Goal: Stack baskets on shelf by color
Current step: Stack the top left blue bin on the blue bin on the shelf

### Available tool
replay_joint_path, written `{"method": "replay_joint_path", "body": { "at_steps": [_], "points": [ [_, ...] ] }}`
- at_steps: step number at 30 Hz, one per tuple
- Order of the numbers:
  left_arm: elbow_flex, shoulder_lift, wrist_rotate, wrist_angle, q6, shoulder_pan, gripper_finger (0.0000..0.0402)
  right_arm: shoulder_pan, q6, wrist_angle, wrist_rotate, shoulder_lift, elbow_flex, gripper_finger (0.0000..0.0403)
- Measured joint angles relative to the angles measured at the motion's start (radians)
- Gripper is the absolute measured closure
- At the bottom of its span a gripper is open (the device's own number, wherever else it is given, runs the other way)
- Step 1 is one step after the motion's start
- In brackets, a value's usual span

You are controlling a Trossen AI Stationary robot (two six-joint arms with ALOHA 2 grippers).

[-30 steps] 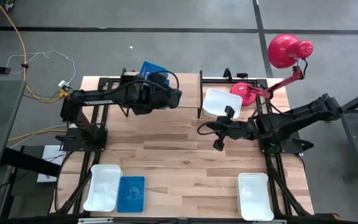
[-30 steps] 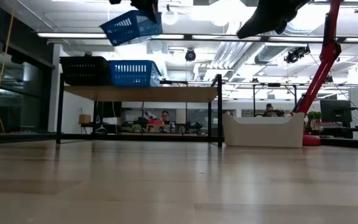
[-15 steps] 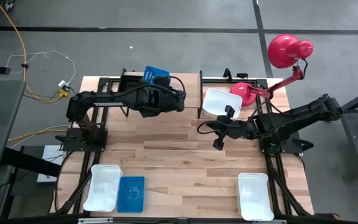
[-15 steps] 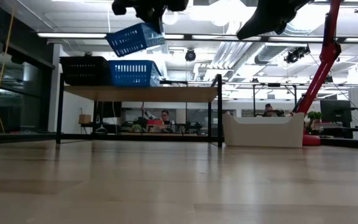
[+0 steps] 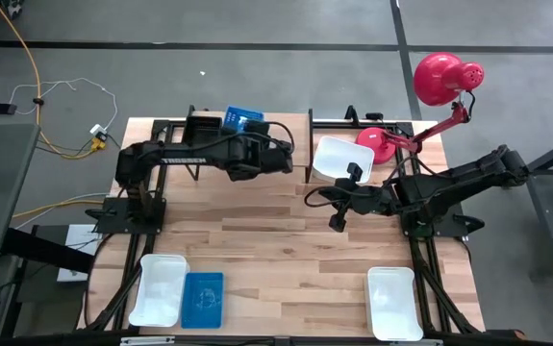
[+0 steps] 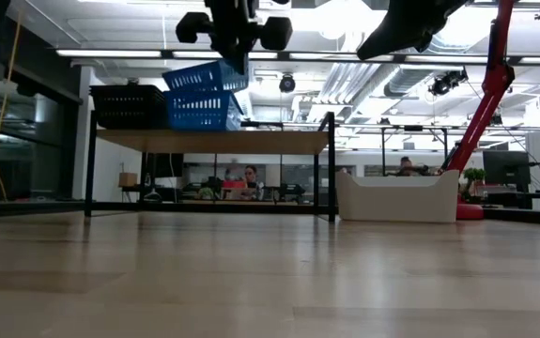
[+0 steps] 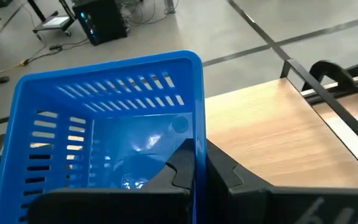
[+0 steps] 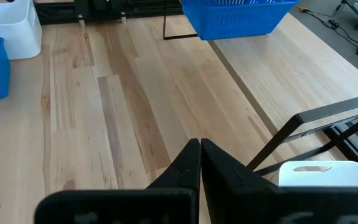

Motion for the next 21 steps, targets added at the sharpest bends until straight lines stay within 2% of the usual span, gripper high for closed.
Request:
{"method": "replay_joint_path", "body": {
  "at_steps": [14, 21],
  "points": [
    [0.0, -0.002, 0.033, 0.005, 0.055, 0.004, 0.0399, 0.0, -0.011, 0.0, 0.005, 0.0, 0.0, 0.0403],
    [0.0, -0.002, 0.029, 0.005, 0.08, 0.004, 0.0367, 0.0, -0.011, 0.0, 0.007, 0.0, 0.0, 0.0403]
  ]
}}
